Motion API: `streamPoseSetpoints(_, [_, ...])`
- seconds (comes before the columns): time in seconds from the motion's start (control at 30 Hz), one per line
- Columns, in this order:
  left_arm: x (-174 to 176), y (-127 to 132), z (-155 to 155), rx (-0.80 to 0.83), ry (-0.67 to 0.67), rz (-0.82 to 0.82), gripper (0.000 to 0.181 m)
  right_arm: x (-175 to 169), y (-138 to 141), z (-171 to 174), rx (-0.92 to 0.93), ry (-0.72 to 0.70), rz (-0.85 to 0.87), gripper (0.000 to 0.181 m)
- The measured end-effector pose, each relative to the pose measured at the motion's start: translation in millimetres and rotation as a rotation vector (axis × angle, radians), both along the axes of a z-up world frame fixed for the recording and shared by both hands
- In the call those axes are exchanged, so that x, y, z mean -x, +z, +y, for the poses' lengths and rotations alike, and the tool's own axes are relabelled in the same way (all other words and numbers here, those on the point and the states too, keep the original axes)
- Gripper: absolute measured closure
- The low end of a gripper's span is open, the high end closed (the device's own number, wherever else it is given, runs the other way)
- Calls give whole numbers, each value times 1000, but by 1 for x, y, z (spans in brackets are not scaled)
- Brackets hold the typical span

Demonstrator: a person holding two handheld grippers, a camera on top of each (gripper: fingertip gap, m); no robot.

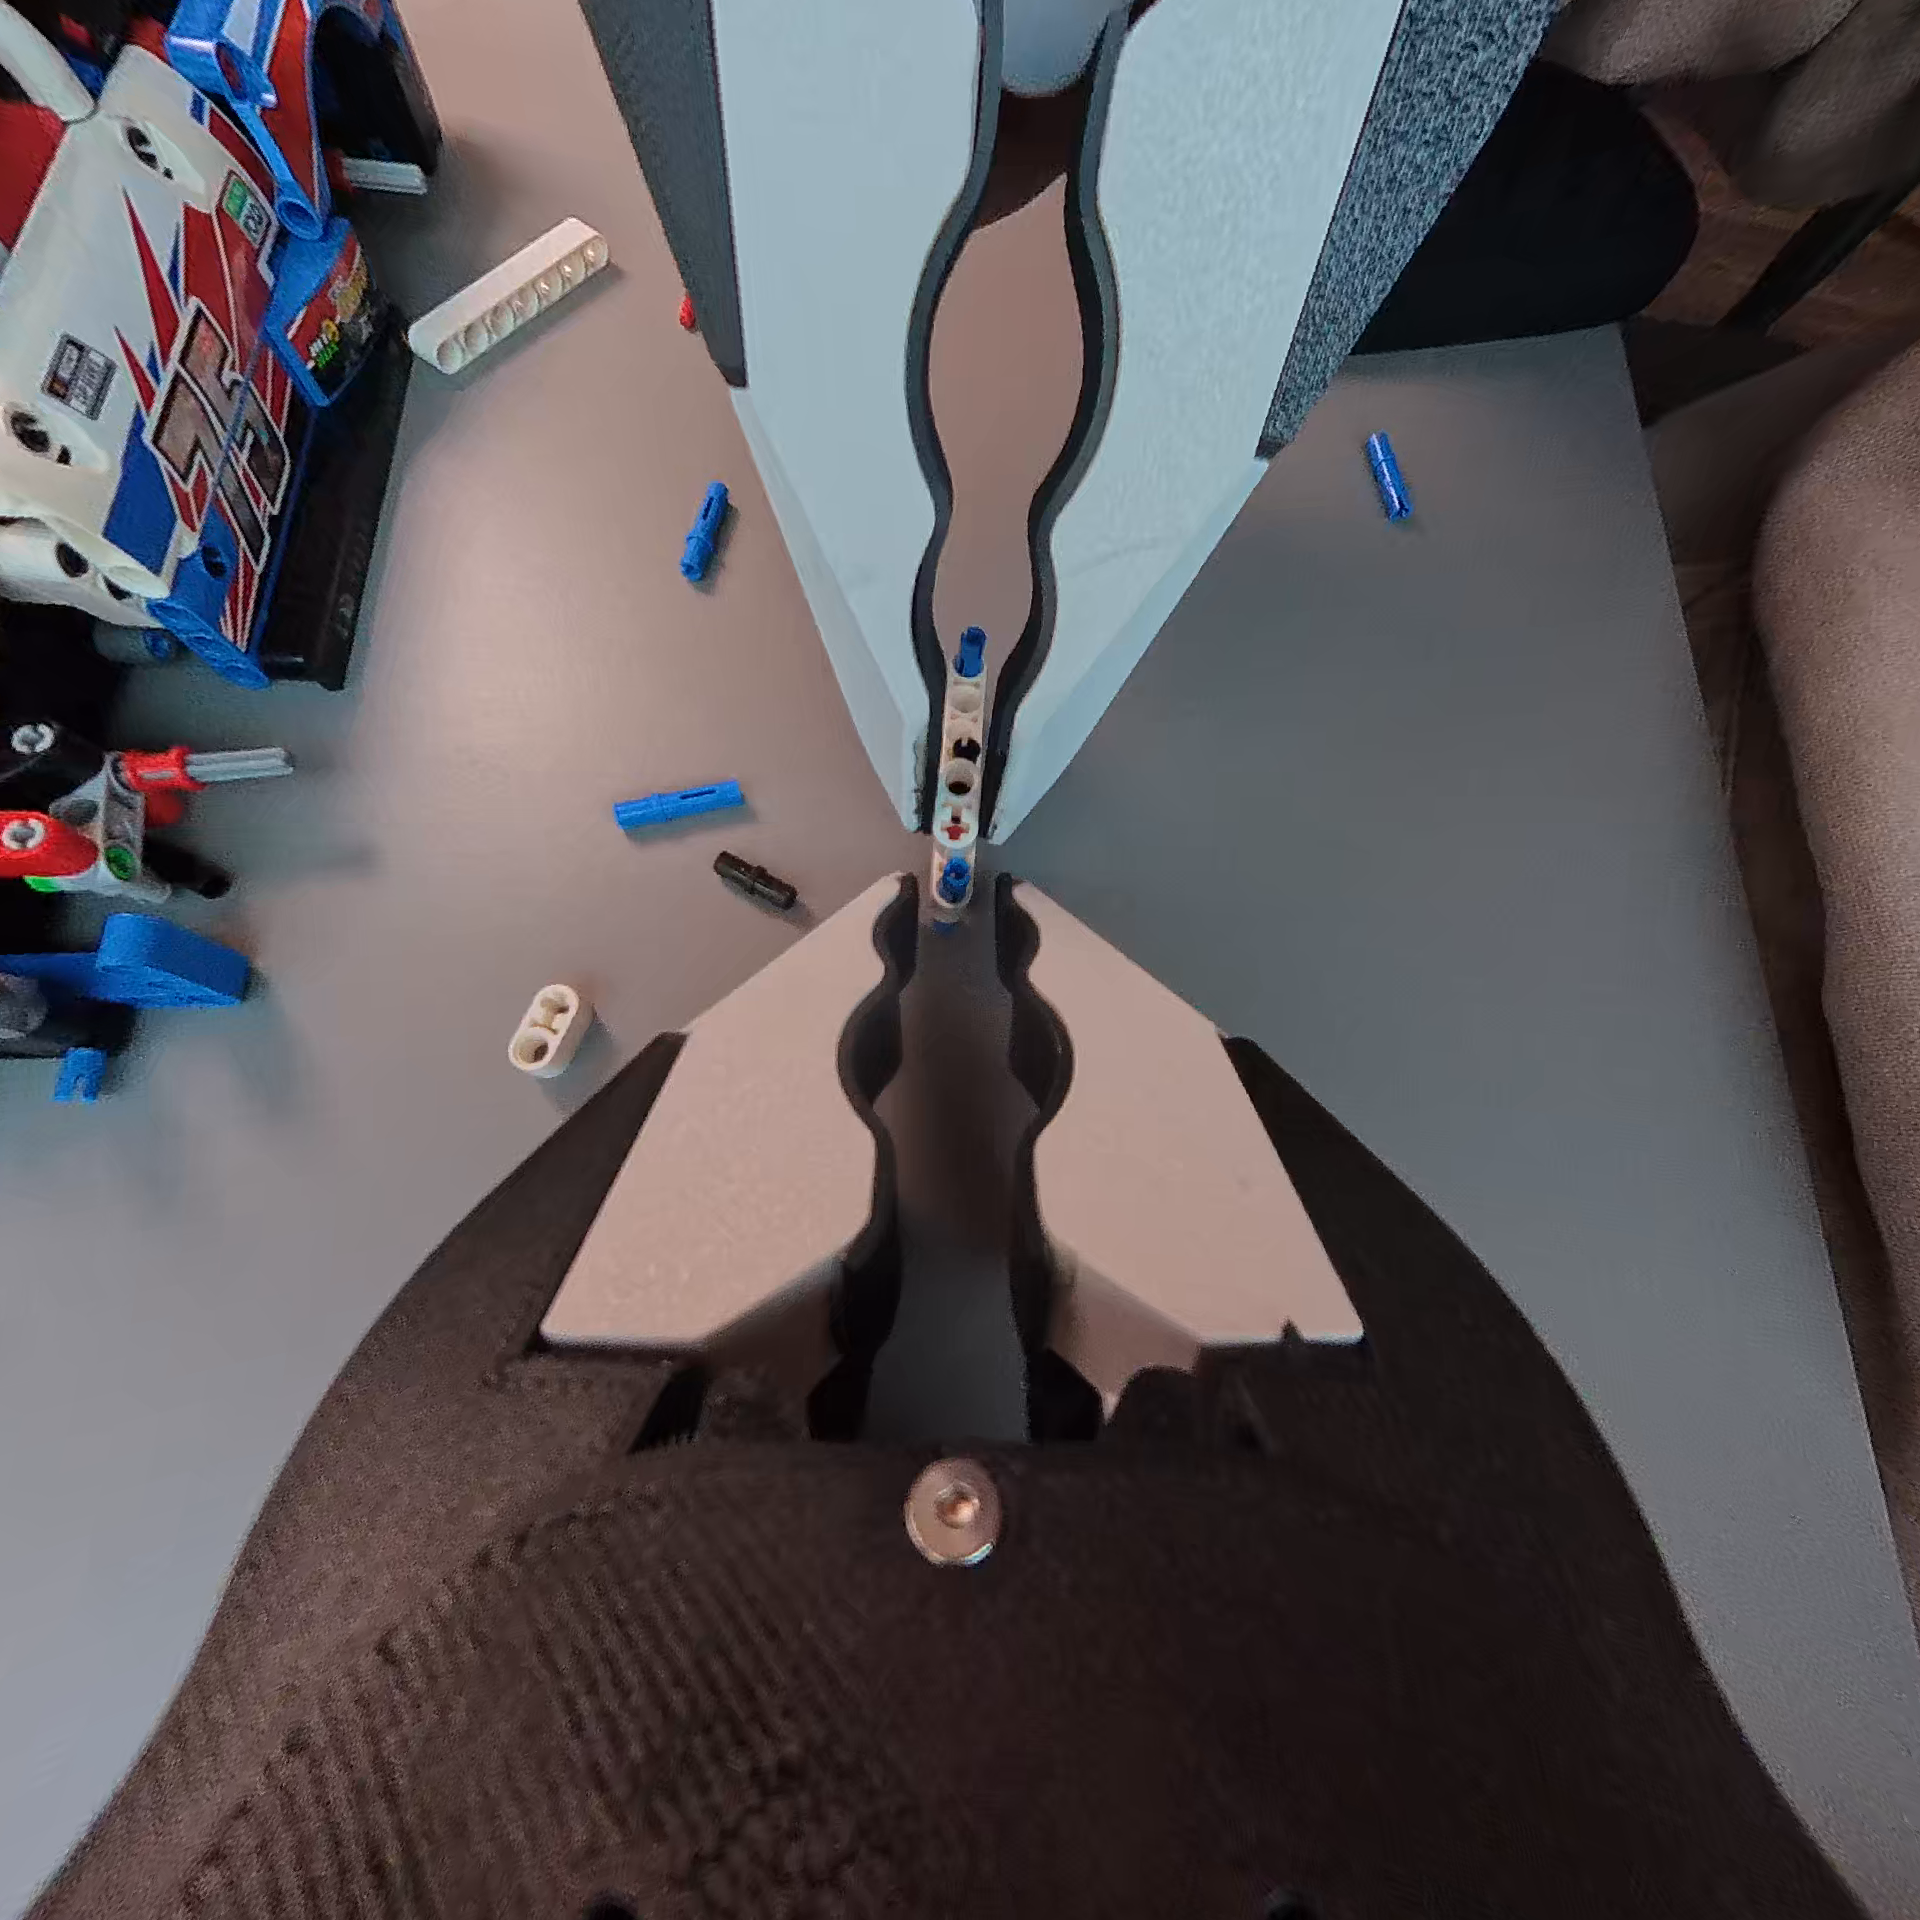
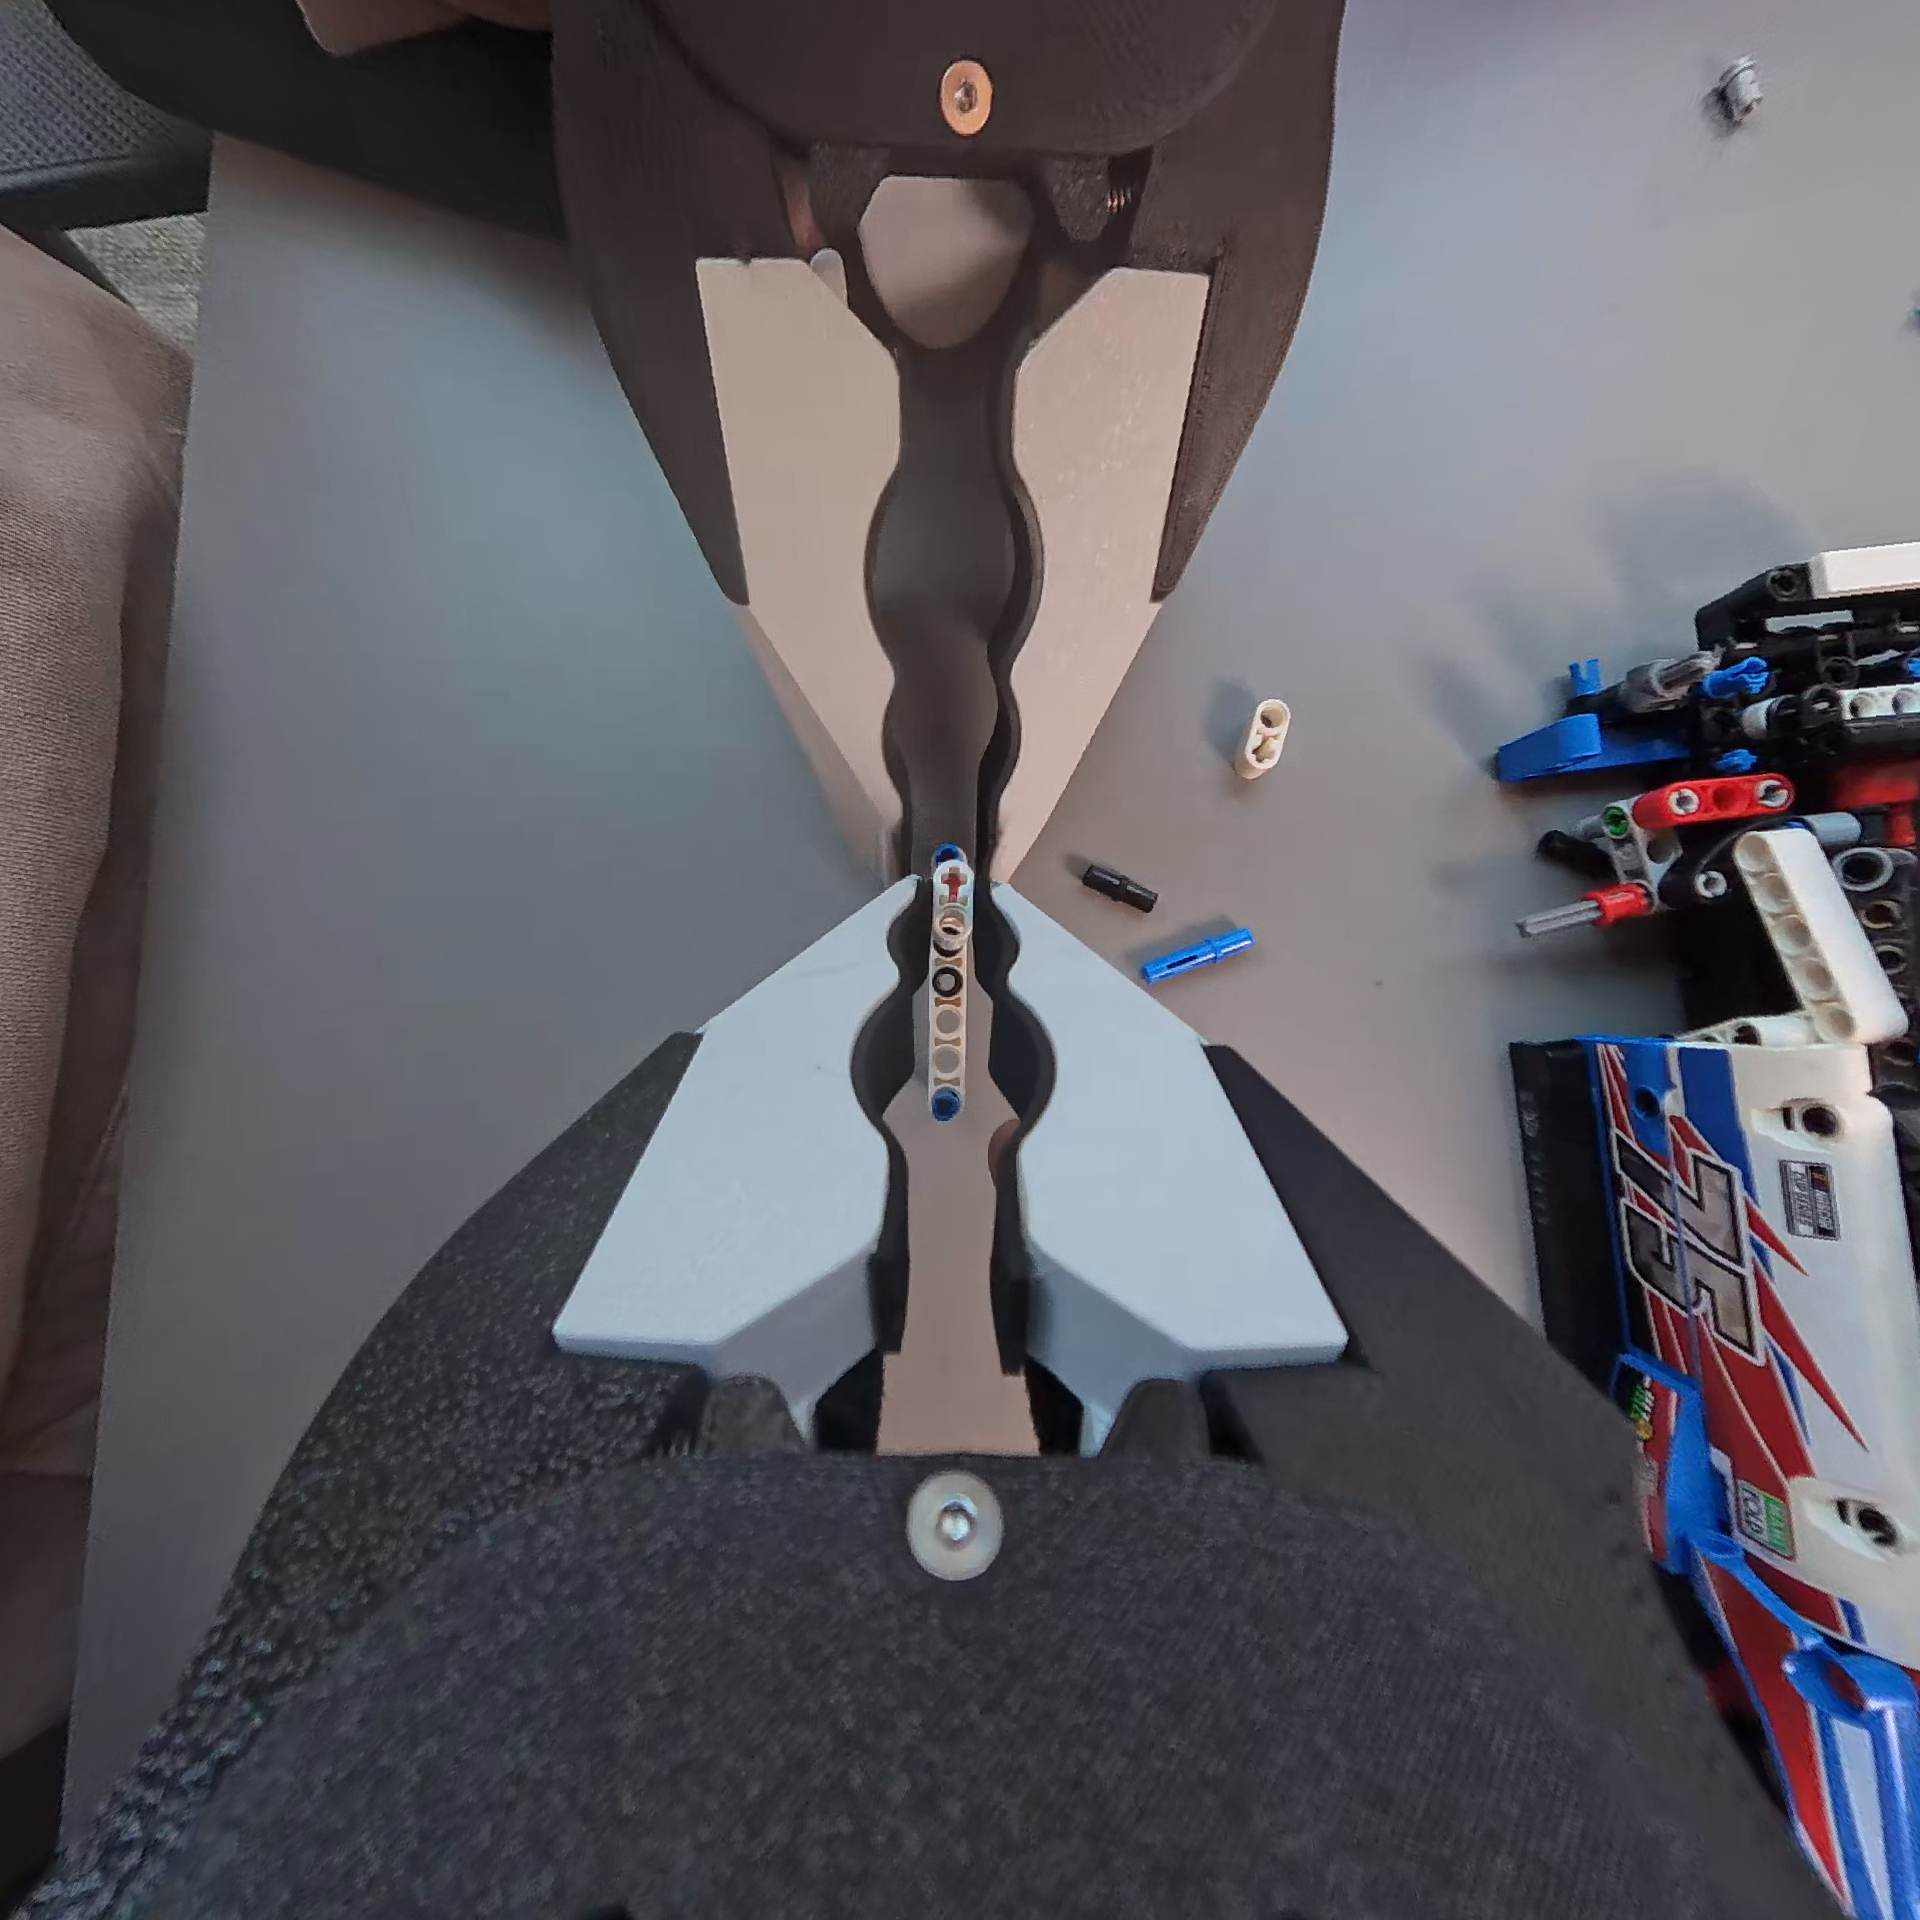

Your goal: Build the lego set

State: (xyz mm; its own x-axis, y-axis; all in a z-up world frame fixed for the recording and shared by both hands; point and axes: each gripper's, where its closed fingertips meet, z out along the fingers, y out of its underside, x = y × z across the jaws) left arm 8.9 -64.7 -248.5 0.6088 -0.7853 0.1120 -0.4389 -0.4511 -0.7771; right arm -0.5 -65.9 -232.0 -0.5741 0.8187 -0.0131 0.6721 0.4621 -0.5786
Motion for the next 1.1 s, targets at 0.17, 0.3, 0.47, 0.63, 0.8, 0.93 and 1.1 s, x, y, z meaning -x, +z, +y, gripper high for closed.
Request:
streamPoseSetpoints(0.17, [-2,-2,0,-39,-10,60,175,-3,0,-1,-19,-7,10,176])
streamPoseSetpoints(0.3, [-2,-2,0,-41,-12,69,175,-3,-1,-1,-65,3,-3,176])
streamPoseSetpoints(0.47, [-3,-2,0,-37,-11,66,175,-4,-2,-1,-83,25,-19,176])
streamPoseSetpoints(0.63, [-3,-3,0,-33,-13,57,175,-5,-2,-1,-94,44,15,175])
streamPoseSetpoints(0.8, [-2,-3,0,-25,-12,73,175,-5,-2,-1,-82,47,32,175])
streamPoseSetpoints(0.93, [-3,-3,-1,-22,-13,76,175,-6,-2,-1,-69,60,8,175])
streamPoseSetpoints(1.1, [-3,-3,-1,-20,-12,71,175,-6,-3,-2,-36,62,-1,175])
